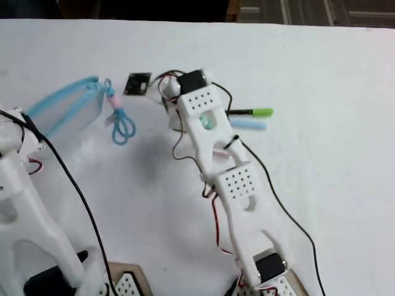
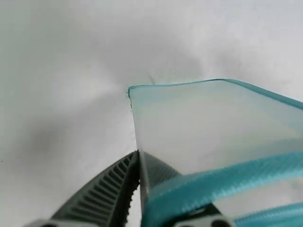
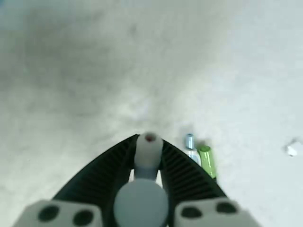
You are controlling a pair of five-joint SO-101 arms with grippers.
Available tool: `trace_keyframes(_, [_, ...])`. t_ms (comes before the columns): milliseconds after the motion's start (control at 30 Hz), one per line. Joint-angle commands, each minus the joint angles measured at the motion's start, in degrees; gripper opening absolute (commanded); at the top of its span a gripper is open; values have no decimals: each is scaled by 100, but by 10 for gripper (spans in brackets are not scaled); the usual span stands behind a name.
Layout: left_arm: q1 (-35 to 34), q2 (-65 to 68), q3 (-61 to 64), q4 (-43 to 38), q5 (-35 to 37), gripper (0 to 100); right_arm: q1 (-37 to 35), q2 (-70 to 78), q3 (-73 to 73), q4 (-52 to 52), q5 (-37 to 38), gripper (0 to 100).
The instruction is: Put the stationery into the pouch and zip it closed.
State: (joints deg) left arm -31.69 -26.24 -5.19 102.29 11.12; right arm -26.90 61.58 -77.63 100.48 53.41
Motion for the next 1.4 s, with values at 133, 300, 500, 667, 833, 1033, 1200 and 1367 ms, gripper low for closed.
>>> trace_keyframes(133, [-31, -48, -26, 9, 26, 22, -40, -1051, -123, 75, -1055, 18])
trace_keyframes(300, [-31, -66, -26, 9, 26, 22, -40, -1349, -123, 48, -1442, 18])
trace_keyframes(500, [-40, -75, 88, 9, 26, 22, -92, -1499, -132, 40, -1714, 18])
trace_keyframes(667, [-40, -75, 211, 0, 18, 22, -312, -1763, -246, 40, -1916, 18])
trace_keyframes(833, [-40, -75, 202, 0, 18, 22, -576, -2404, -941, 40, -2611, 18])
trace_keyframes(1033, [-40, -75, 220, 0, 18, 22, -602, -3380, -1846, 13, -4088, 18])
trace_keyframes(1200, [-40, -75, 220, 0, 18, 22, -602, -4637, -1741, -22, -4369, 18])
trace_keyframes(1367, [-31, -75, 211, 0, 18, 22, -523, -5560, -1679, 101, -4387, 18])
